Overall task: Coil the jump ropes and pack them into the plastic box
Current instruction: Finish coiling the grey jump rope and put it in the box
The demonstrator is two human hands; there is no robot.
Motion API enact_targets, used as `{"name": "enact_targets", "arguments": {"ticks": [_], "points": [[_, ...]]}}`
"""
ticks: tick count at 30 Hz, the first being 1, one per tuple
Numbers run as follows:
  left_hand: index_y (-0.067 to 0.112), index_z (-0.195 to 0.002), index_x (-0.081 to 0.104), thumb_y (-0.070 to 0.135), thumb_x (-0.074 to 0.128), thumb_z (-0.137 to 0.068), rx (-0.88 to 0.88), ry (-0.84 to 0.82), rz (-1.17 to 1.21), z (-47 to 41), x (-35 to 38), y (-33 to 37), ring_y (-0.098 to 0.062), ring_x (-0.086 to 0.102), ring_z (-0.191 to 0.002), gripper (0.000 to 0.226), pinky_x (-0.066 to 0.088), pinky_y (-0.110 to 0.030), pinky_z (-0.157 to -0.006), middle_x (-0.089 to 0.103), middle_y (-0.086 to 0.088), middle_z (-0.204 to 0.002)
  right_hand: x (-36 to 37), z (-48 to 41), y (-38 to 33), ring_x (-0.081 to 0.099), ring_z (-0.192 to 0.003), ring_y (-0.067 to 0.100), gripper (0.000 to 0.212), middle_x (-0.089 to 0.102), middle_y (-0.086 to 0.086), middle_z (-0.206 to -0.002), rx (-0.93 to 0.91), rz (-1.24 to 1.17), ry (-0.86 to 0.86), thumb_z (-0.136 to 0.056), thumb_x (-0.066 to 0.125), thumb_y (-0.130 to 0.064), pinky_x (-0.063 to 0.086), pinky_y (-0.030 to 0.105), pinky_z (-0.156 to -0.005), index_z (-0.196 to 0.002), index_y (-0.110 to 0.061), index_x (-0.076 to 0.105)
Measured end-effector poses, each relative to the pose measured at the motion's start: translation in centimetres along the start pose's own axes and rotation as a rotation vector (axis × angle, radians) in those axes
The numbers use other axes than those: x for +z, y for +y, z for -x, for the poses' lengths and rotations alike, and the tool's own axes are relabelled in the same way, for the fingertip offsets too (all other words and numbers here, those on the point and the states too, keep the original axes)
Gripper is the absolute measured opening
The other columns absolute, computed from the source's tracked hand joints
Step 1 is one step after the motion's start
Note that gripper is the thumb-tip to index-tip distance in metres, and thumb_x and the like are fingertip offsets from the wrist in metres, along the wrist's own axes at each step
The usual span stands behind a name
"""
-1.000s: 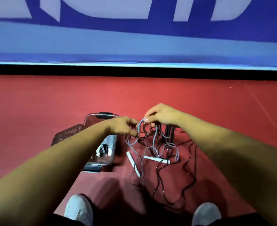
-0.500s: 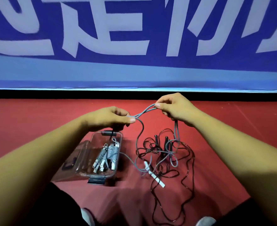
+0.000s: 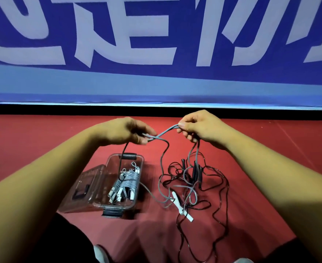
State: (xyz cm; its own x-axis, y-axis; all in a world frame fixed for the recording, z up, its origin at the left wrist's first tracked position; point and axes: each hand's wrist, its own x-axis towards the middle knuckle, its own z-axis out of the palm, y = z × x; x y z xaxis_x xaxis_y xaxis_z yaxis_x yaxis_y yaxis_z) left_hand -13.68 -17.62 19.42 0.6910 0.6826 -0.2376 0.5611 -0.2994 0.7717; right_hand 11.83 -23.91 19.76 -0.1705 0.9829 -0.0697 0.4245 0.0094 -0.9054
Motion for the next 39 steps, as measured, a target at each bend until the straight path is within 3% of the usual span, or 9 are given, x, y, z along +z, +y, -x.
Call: {"name": "enact_targets", "arguments": {"ticks": [4, 8, 10, 14, 18, 22, 25, 31, 39], "points": [[0.027, -0.127, 0.064, 0.031, 0.071, -0.087, -0.013, -0.162, 0.062, -0.6, 1.5, 0.8, 0.005, 0.062, -0.107, 0.041, 0.043, -0.008, -0.089, 0.071, 0.016, -0.116, 1.1, 0.2, -0.7, 0.036, -0.046, 0.012, 0.023, 0.052, 0.004, -0.062, -0.045, -0.088, -0.053, -0.098, 0.051, -0.007, 0.031, 0.022, -0.048, -0.08, -0.005, 0.065], [0.013, -0.095, 0.077, 0.022, 0.067, -0.092, 0.082, -0.014, 0.161, -2.1, 3.0, 1.4, -0.006, 0.069, -0.091, 0.013, 0.046, -0.013, -0.083, 0.076, 0.007, -0.092, 1.2, -0.1, -1.9, 0.034, -0.046, 0.011, 0.023, 0.05, 0.003, -0.061, -0.124, -0.115, -0.017, -0.097, 0.054, -0.008, 0.032, 0.022, -0.046, -0.078, -0.011, 0.066], [0.011, -0.082, 0.076, 0.017, 0.068, -0.092, 0.069, 0.022, 0.114, -2.6, 3.1, 0.7, -0.018, 0.07, -0.101, 0.014, 0.048, -0.024, -0.097, 0.077, -0.005, -0.092, 0.5, -0.5, -2.3, 0.032, -0.043, 0.008, 0.021, 0.048, -0.001, -0.056, -0.121, -0.126, 0.097, -0.098, 0.053, -0.009, 0.029, 0.021, -0.044, -0.082, -0.006, 0.066], [0.013, -0.077, 0.066, 0.003, 0.067, -0.089, -0.07, 0.029, -0.064, -2.3, 1.7, -2.5, -0.016, 0.062, -0.075, 0.015, 0.048, -0.031, -0.078, 0.07, -0.007, -0.079, -2.9, -1.5, -1.9, 0.025, -0.037, 0.004, 0.027, 0.045, -0.008, -0.047, -0.082, -0.275, 0.49, -0.099, 0.048, -0.009, 0.022, 0.016, -0.041, -0.074, -0.005, 0.059], [0.004, -0.09, 0.06, -0.001, 0.055, -0.097, -0.078, 0.018, 0.331, -1.1, 1.1, -4.1, -0.025, 0.064, -0.076, 0.009, 0.052, -0.032, -0.074, 0.056, -0.011, -0.069, -5.3, -1.6, 0.8, 0.029, -0.034, 0.005, 0.033, 0.047, -0.002, -0.051, 0.032, -0.176, 0.614, -0.098, 0.047, -0.01, 0.023, 0.017, -0.041, -0.067, -0.011, 0.059], [0.002, -0.091, 0.054, 0.023, 0.052, -0.098, -0.002, 0.038, 0.499, -1.1, 1.8, -1.4, -0.02, 0.044, -0.051, 0.022, 0.042, -0.026, -0.055, 0.032, -0.002, -0.057, -4.9, -1.4, 2.9, 0.066, -0.084, 0.024, 0.013, 0.07, 0.013, -0.095, 0.209, 0.295, 0.352, -0.087, 0.06, -0.002, 0.05, 0.029, -0.074, -0.097, -0.003, 0.069], [0.003, -0.086, 0.054, 0.018, 0.045, -0.102, 0.07, 0.015, 0.439, -1.5, 2.9, 0.8, -0.014, 0.023, -0.049, 0.024, 0.024, -0.023, -0.048, 0.026, -0.002, -0.056, -2.9, -1.0, 1.1, 0.055, -0.122, 0.017, 0.051, 0.062, 0.004, -0.128, 0.065, 0.206, 0.191, -0.084, 0.062, 0.001, 0.04, 0.022, -0.099, -0.134, -0.008, 0.055], [0.006, -0.078, 0.059, 0.015, 0.054, -0.099, 0.092, 0.116, 0.376, -1.8, 2.6, 1.8, -0.015, 0.025, -0.047, 0.024, 0.025, -0.023, -0.045, 0.033, -0.003, -0.052, 1.1, -0.1, -0.6, 0.057, -0.054, 0.017, 0.019, 0.056, 0.004, -0.059, 0.0, -0.039, -0.254, -0.098, 0.054, -0.013, 0.048, 0.028, -0.06, -0.095, 0.003, 0.065], [0.009, -0.073, 0.068, 0.027, 0.06, -0.097, -0.146, -0.039, -0.137, -2.0, 1.7, -3.9, -0.014, 0.058, -0.063, 0.031, 0.046, -0.03, -0.072, 0.067, -0.002, -0.064, -3.4, -0.9, -2.3, 0.017, -0.033, 0.007, 0.026, 0.024, -0.007, -0.042, -0.075, -0.645, 0.31, -0.095, 0.043, -0.007, 0.015, 0.018, -0.041, -0.07, -0.007, 0.05]]}}
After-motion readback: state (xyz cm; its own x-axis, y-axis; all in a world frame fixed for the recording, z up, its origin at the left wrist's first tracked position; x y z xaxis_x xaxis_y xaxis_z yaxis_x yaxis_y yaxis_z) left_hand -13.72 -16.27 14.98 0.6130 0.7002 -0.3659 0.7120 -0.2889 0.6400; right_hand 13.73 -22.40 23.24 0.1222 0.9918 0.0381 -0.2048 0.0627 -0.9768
